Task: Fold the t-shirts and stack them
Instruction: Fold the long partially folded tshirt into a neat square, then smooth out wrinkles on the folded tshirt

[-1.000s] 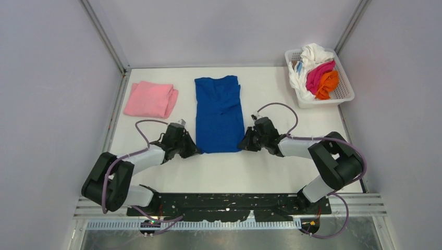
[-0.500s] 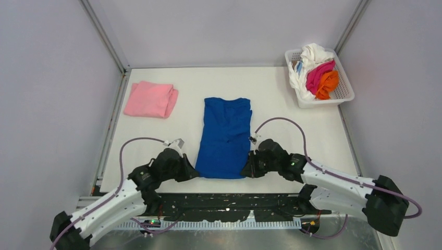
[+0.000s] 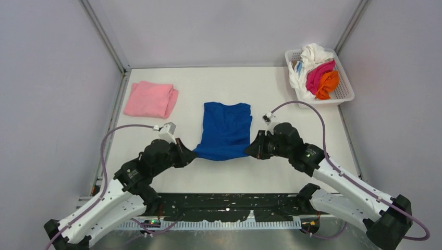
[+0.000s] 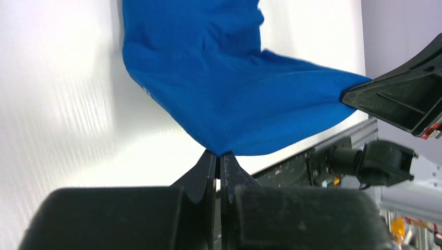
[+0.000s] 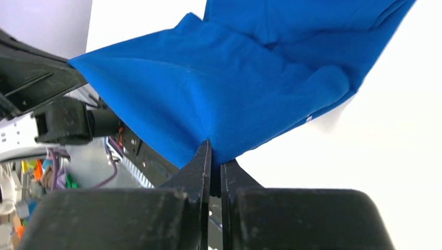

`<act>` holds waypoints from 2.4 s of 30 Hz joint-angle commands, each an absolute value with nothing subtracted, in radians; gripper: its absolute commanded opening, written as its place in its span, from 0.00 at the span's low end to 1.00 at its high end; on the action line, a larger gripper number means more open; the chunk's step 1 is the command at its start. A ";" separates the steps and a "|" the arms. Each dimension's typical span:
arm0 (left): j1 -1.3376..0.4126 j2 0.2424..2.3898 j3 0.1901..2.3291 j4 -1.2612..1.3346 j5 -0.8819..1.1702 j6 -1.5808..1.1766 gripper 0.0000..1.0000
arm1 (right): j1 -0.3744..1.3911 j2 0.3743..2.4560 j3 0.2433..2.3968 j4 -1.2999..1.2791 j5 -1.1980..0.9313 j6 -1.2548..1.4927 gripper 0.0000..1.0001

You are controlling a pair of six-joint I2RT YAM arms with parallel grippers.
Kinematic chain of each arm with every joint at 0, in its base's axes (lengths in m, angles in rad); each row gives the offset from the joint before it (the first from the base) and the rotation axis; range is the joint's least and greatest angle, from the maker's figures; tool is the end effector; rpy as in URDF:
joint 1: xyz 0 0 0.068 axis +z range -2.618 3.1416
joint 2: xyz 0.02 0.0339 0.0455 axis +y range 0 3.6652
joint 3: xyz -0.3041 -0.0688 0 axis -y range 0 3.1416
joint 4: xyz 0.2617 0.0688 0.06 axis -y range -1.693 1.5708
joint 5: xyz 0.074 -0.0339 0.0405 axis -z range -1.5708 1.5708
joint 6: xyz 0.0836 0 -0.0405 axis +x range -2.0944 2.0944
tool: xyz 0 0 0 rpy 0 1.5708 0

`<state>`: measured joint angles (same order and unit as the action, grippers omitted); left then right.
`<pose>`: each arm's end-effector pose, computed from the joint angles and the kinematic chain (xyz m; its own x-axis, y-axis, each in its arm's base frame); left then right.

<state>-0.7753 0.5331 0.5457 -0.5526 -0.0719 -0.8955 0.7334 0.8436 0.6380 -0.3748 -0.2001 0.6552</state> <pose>0.1142 -0.1035 0.2504 -0.7401 -0.3647 -0.5650 0.1223 0.7532 -0.6464 0.1498 0.1574 0.2605 -0.7980 0.0848 -0.5967 -0.3699 0.7128 0.5960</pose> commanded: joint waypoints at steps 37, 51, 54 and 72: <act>-0.330 1.814 1.491 -0.399 0.013 -0.622 0.00 | 0.223 1.818 1.278 -0.125 -0.431 0.538 0.12; -0.313 1.843 1.562 -0.453 0.169 -0.567 0.99 | 0.190 1.797 1.279 -0.067 -0.405 0.535 0.96; -0.314 1.798 1.480 -0.332 0.313 -0.586 1.00 | 0.200 1.730 1.190 0.047 -0.547 0.557 0.95; -0.321 2.201 1.689 -0.349 0.458 -0.785 1.00 | 0.256 2.084 1.288 0.206 -0.652 0.709 0.95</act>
